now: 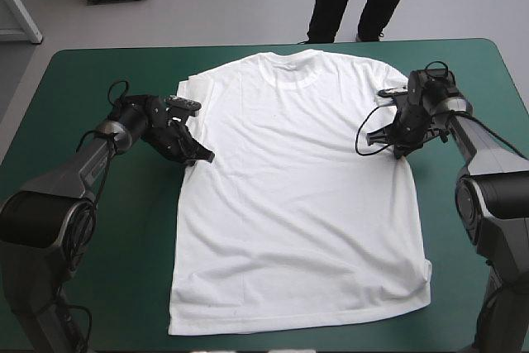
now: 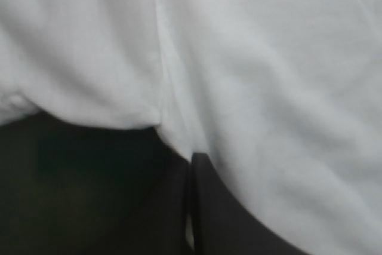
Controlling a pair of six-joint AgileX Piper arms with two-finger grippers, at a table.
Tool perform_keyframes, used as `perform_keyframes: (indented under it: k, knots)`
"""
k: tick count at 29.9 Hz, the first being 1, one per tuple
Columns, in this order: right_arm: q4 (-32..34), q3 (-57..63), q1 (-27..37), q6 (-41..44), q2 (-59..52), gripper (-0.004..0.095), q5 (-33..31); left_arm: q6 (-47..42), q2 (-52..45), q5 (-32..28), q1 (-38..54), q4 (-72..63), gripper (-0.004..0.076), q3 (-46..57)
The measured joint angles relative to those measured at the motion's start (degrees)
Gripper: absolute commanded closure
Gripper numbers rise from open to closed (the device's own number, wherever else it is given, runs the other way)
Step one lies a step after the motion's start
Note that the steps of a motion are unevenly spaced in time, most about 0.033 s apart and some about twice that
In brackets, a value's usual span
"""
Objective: Fold the cloth
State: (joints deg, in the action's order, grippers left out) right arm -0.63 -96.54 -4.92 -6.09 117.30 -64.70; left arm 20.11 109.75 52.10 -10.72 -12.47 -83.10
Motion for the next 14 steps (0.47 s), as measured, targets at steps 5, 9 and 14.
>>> perform_keyframes:
  k: [5, 9, 14]
  knots:
    - [-2.9, -3.63, 0.0, -0.05, -0.62, 0.0925, -2.5, 0.06, -5.86, 3.52, -0.18, 1.53, 0.0746, -0.09]
    - [-3.33, -6.66, 0.0, -0.05, -5.21, 0.0925, -4.36, -0.01, -12.4, 6.65, -0.22, 3.58, 0.0746, -5.05]
    - [-3.49, -8.81, 0.0, -0.05, -13.88, 0.0925, -5.56, -0.16, -18.3, 10.66, -0.33, 5.3, 0.0746, -13.98]
